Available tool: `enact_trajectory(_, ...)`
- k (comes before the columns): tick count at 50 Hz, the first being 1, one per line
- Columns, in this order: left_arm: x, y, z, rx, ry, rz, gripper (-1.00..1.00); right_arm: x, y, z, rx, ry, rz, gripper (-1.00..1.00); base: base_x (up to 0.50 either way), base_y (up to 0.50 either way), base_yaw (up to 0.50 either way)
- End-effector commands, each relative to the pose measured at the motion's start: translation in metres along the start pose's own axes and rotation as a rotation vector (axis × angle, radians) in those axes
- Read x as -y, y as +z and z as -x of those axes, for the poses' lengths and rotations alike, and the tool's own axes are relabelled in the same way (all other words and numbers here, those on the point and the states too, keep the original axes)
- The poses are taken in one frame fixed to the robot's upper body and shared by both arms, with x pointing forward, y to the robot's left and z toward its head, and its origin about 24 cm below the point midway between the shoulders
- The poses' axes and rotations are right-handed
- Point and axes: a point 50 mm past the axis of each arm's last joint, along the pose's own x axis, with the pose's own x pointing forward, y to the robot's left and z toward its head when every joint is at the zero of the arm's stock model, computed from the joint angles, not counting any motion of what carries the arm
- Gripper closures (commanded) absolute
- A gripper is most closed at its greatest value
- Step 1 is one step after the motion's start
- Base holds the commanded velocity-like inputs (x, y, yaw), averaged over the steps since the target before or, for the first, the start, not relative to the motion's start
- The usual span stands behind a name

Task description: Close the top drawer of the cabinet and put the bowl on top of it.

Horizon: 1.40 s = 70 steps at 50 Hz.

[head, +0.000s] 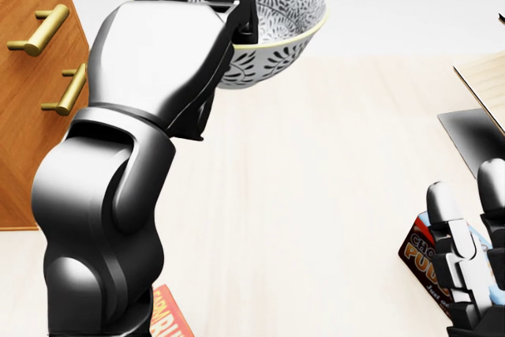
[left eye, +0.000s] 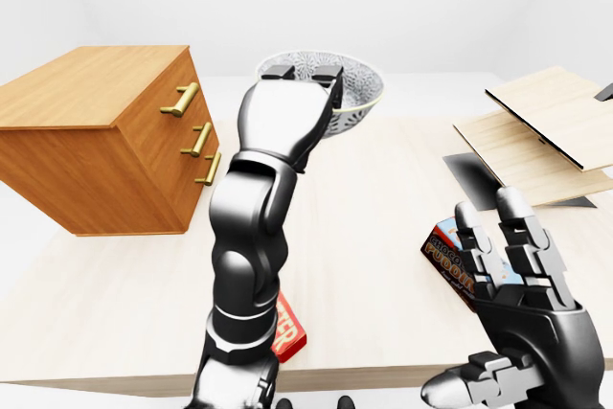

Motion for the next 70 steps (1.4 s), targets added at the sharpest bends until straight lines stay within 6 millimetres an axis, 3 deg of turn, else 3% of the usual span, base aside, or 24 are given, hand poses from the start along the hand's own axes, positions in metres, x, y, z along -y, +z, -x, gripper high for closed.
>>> enact_trajectory(1, -0.038, -0.012, -0.011, -0.030, 0.126, -0.085, 1.00, 0.001, 0.001, 0.000, 0.001, -0.003, -0.001, -1.00, 0.00, 0.00, 0.00)
enact_trajectory(7, -0.050, -0.021, -0.010, -0.052, 0.168, -0.124, 1.00, 0.001, 0.001, -0.001, 0.002, -0.004, -0.001, -1.00, 0.00, 0.00, 0.00)
enact_trajectory(13, -0.062, -0.041, -0.021, -0.074, 0.163, -0.134, 1.00, 0.001, 0.003, 0.000, 0.005, -0.004, -0.003, -1.00, 0.00, 0.00, 0.00)
enact_trajectory(25, -0.065, -0.061, -0.019, -0.077, 0.143, -0.142, 1.00, 0.002, 0.006, 0.002, 0.010, -0.006, -0.006, -1.00, 0.00, 0.00, 0.00)
enact_trajectory(35, -0.076, -0.095, -0.020, -0.131, 0.134, -0.146, 1.00, 0.002, 0.005, 0.002, 0.009, -0.002, -0.007, -1.00, 0.00, 0.00, 0.00)
enact_trajectory(55, -0.093, -0.145, 0.000, -0.214, 0.166, -0.152, 1.00, 0.000, 0.003, 0.003, 0.005, 0.003, -0.007, -1.00, 0.00, 0.00, 0.00)
enact_trajectory(70, -0.099, -0.177, 0.026, -0.268, 0.199, -0.132, 1.00, -0.002, 0.003, 0.003, 0.002, 0.009, -0.007, -1.00, 0.00, 0.00, 0.00)
